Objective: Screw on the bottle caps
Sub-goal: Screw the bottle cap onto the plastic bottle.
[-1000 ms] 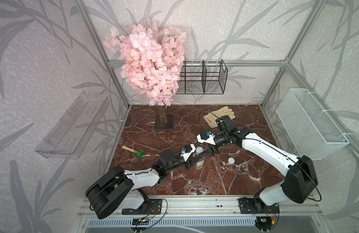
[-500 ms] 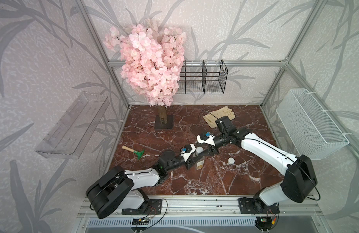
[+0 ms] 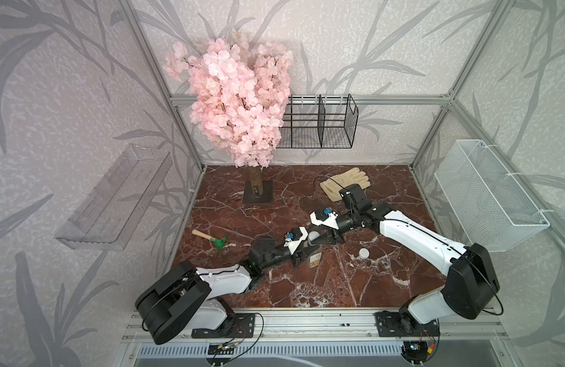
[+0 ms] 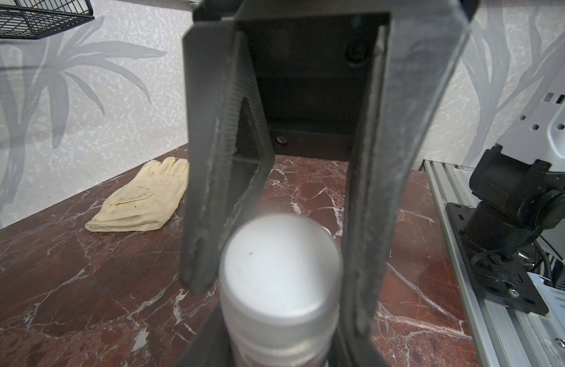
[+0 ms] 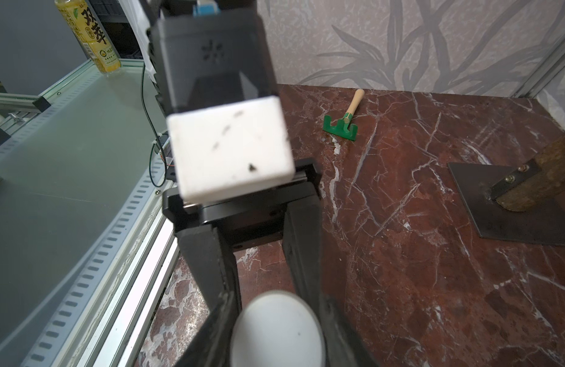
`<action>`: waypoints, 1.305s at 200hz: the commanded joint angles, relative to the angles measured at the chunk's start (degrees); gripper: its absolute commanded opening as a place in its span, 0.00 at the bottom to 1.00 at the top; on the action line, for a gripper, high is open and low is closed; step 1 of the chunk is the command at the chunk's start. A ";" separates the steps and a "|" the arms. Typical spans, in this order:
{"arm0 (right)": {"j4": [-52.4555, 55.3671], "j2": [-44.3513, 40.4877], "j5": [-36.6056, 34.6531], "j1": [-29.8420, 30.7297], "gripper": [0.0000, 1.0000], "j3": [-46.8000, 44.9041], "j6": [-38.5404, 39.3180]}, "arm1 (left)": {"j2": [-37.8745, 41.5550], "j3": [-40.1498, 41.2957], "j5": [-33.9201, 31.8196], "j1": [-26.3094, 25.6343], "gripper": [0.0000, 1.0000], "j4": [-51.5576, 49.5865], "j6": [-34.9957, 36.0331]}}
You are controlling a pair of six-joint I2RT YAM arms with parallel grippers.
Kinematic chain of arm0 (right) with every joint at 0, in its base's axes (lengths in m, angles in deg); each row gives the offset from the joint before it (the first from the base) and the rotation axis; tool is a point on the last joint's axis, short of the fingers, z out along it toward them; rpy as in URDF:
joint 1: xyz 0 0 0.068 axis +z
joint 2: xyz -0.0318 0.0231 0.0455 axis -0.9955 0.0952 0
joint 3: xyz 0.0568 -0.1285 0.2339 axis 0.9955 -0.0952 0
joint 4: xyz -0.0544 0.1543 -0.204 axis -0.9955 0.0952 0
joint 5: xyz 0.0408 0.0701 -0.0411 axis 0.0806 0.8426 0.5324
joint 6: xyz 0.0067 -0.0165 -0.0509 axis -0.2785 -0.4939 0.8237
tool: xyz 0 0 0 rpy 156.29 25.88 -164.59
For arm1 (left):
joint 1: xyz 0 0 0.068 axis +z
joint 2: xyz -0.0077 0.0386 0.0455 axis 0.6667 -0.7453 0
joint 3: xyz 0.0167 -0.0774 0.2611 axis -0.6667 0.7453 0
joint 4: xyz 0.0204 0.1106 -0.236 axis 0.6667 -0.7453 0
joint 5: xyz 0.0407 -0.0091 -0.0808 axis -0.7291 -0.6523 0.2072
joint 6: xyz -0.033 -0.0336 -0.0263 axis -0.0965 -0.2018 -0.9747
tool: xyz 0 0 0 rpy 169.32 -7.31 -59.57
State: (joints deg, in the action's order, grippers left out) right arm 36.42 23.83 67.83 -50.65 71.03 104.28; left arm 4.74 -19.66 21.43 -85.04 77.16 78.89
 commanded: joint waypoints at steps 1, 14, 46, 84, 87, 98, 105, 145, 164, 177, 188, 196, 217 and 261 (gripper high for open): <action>-1.95 -1.35 -2.53 0.54 0.30 -2.68 -2.82 | -1.53 0.75 0.26 -0.11 0.25 -5.77 -0.31; -3.82 -1.99 -4.72 1.36 0.29 -3.75 -4.87 | -1.49 0.73 -0.23 -0.11 0.25 -5.77 -0.35; -9.53 -3.35 -14.71 4.26 0.25 -6.17 -12.04 | -1.07 0.86 -2.38 -0.11 0.24 -5.77 -0.64; -18.73 -5.59 -26.19 6.89 0.17 -10.80 -22.13 | 0.52 1.11 -7.72 -0.11 0.23 -7.07 -0.69; -19.39 -5.84 -26.95 7.16 0.16 -11.15 -23.07 | 0.60 1.12 -8.23 -0.11 0.23 -7.18 -0.75; -21.26 -6.65 -30.04 8.10 0.15 -12.14 -25.35 | 1.17 1.29 -9.95 -0.11 0.23 -7.51 -0.70; -22.49 -7.18 -32.28 8.93 0.13 -12.72 -26.90 | 1.55 1.30 -10.99 -0.11 0.23 -7.74 -0.72; -25.31 -8.10 -46.35 14.58 0.11 -13.30 -35.27 | 2.72 1.52 -14.99 -0.11 0.23 -8.38 -1.20; -25.28 -7.84 -52.62 17.58 0.10 -12.79 -38.51 | 3.03 1.73 -16.49 -0.11 0.23 -8.41 -1.56; -24.70 -7.63 -56.55 20.59 0.09 -12.33 -40.10 | 3.29 1.89 -17.52 -0.11 0.23 -8.49 -1.68; -24.92 -7.62 -60.31 22.17 0.08 -12.15 -42.64 | 3.60 2.00 -18.56 -0.11 0.23 -8.58 -1.89; -25.38 -7.70 -62.68 23.21 0.07 -12.30 -44.94 | 3.77 2.16 -19.26 -0.11 0.23 -8.58 -1.93; -26.50 -7.79 -67.77 25.82 0.06 -12.58 -49.13 | 4.28 2.42 -21.03 -0.12 0.23 -8.49 -2.27; -27.46 -8.30 -68.04 28.30 0.10 -11.59 -53.69 | 4.85 2.40 -22.10 -0.11 0.22 -9.14 -2.20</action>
State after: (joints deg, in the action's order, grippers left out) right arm 9.05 15.53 -1.04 -24.51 59.27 54.97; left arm 9.76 -18.28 4.08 -85.74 73.01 77.22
